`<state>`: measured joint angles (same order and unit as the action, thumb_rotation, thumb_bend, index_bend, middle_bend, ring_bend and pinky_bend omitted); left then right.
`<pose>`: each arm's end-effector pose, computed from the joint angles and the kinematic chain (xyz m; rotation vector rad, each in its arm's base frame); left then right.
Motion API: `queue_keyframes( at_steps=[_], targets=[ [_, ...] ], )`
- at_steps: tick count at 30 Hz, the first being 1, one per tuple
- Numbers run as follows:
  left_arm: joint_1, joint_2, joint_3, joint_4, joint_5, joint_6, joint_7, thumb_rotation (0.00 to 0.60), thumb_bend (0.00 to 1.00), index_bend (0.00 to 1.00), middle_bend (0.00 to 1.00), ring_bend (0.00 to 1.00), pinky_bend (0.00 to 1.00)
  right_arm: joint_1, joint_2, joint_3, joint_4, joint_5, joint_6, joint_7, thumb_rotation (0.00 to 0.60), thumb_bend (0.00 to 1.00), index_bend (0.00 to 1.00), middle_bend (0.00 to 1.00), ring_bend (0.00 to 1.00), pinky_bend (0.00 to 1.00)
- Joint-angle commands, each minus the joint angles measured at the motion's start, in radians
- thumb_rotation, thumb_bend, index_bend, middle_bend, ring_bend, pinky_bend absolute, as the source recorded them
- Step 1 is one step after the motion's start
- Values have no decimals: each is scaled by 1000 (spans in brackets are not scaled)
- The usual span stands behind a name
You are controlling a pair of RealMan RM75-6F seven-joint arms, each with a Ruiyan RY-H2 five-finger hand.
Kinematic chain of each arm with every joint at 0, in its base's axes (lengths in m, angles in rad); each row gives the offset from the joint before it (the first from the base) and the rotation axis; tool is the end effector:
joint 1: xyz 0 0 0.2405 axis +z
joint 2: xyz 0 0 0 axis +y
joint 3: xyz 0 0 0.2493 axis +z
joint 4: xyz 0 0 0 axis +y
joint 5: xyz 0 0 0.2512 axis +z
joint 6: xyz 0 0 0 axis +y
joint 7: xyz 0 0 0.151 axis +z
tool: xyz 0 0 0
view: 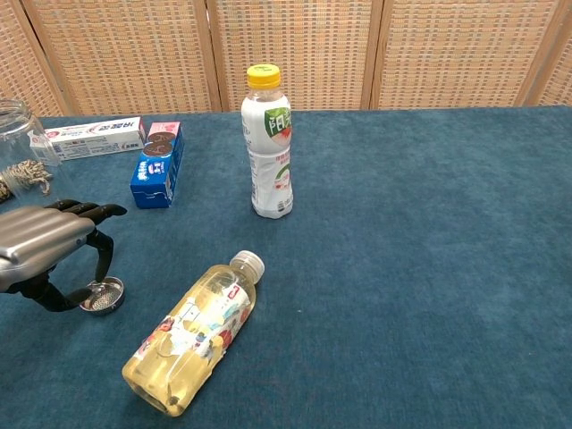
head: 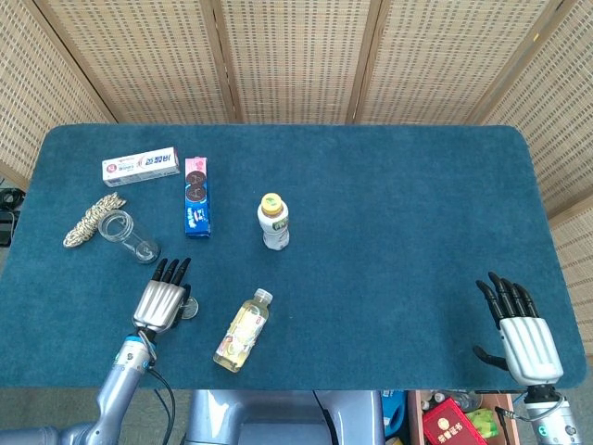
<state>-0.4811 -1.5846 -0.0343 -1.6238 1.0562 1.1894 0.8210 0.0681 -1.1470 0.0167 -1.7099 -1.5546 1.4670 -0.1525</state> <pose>-0.2025 0.2553 -0.0699 -1.8233 -0.8069 -0.5415 -0.2923 -0.1749 0.0899 1.4711 -0.9047 0.8758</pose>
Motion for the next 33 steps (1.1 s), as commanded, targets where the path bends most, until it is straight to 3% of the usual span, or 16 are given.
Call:
queue_keyframes(
  at_steps=[1,19,33],
  targets=[
    [-2,-5,0,6,1,1,-3,600,399,524,0,0,0,0,0,-1,-1,-1,0,0,600,2,85,0,0,119],
    [-2,-34,5,59,17,5,-36,600,430,606,0,0,0,-1,3,-1,-3,-5,3,5,600,2,85,0,0,119],
    [3,14,-2,14,67,42,-59,600,434,617,0,0,0,-1,3,-2,-4,-4,2,2,600,3,85,0,0,119]
  ],
)
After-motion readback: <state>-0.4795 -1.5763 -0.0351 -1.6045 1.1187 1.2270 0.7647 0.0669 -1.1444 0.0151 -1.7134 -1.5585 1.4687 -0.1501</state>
